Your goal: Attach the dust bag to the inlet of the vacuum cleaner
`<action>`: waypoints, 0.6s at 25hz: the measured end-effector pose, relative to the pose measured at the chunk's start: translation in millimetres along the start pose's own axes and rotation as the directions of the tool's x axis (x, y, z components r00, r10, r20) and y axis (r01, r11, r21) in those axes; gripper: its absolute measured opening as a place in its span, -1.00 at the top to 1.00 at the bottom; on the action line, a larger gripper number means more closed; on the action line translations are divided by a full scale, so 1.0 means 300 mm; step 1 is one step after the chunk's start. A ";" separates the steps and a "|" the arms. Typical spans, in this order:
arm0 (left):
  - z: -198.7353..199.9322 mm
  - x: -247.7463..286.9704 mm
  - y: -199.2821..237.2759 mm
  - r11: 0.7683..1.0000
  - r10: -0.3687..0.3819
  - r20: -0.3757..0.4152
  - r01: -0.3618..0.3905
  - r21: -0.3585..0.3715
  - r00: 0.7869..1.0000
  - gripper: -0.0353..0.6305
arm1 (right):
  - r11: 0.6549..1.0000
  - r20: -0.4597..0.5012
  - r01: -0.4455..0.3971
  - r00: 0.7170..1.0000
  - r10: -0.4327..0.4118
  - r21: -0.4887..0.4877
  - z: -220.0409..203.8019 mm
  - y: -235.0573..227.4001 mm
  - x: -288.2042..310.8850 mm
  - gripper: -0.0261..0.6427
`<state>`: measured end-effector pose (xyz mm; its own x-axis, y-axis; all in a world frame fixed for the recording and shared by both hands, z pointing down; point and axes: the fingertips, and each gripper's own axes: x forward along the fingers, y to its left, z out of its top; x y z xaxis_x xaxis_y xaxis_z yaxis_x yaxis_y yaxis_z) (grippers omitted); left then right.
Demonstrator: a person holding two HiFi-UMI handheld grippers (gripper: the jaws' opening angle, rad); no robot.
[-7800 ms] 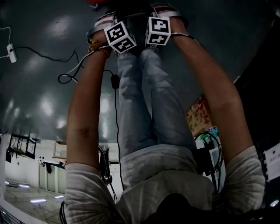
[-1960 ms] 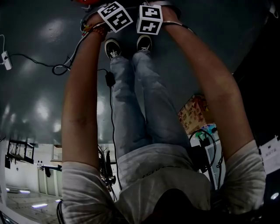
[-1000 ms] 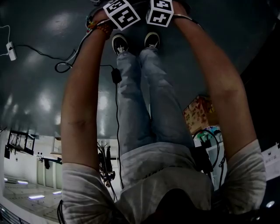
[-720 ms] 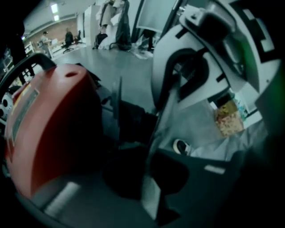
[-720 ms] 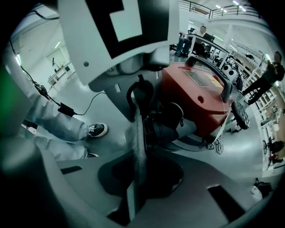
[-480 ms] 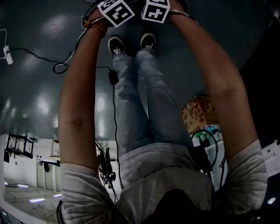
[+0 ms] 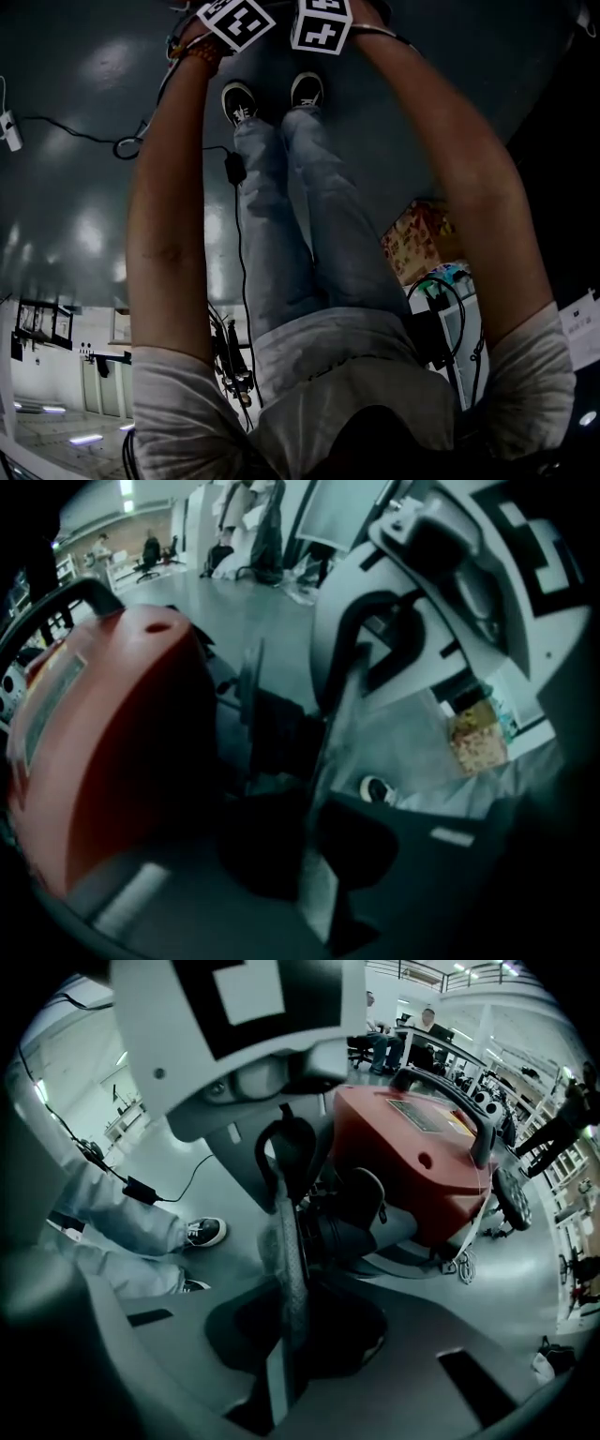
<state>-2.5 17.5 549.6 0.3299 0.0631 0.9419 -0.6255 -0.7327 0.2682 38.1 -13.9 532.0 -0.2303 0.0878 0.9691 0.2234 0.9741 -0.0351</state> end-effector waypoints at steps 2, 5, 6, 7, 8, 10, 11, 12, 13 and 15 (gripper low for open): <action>0.000 -0.019 -0.017 1.000 -0.001 0.006 0.001 0.009 1.000 0.81 | 1.000 -0.004 0.003 1.000 -0.003 0.005 -0.011 -0.008 0.013 0.81; 0.013 -0.053 -0.021 0.998 0.018 0.029 -0.020 0.056 0.999 0.82 | 1.000 -0.005 0.002 1.000 -0.002 0.011 -0.014 -0.014 0.039 0.81; 0.018 -0.058 -0.013 0.997 0.026 0.033 -0.028 0.068 0.999 0.82 | 1.000 -0.005 0.003 1.000 -0.003 0.014 -0.013 -0.014 0.042 0.81; 0.022 -0.058 -0.002 0.997 0.030 0.033 -0.032 0.073 0.999 0.82 | 1.000 -0.005 0.004 1.000 -0.004 0.020 -0.012 -0.012 0.041 0.81; 0.023 -0.055 0.008 0.997 0.029 0.029 -0.031 0.070 0.999 0.81 | 1.000 -0.006 0.006 1.000 -0.006 0.025 -0.012 -0.008 0.038 0.81; 0.023 -0.036 0.024 0.998 0.023 0.020 -0.024 0.056 1.000 0.79 | 1.000 -0.010 0.009 1.000 -0.008 0.028 -0.013 0.006 0.024 0.82; 0.024 -0.023 0.029 0.999 0.021 0.019 -0.022 0.048 1.000 0.79 | 1.000 -0.010 0.008 1.000 -0.008 0.027 -0.014 0.012 0.015 0.82; 0.024 -0.011 0.032 0.999 0.020 0.018 -0.020 0.039 1.000 0.79 | 1.000 -0.009 0.007 1.000 -0.007 0.025 -0.015 0.017 0.006 0.82; 0.023 -0.001 0.033 0.999 0.019 0.017 -0.019 0.029 1.000 0.79 | 1.000 -0.006 0.007 1.000 -0.007 0.022 -0.013 0.018 -0.002 0.82; 0.017 0.008 0.029 1.000 0.017 0.014 -0.018 0.009 1.000 0.79 | 1.000 -0.002 0.010 1.000 -0.010 0.012 -0.004 0.011 -0.011 0.82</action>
<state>-3.5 7.8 553.1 0.3291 0.0405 0.9434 -0.6245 -0.7401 0.2496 40.8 -11.2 529.0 -0.2310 0.0777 0.9699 0.2101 0.9773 -0.0282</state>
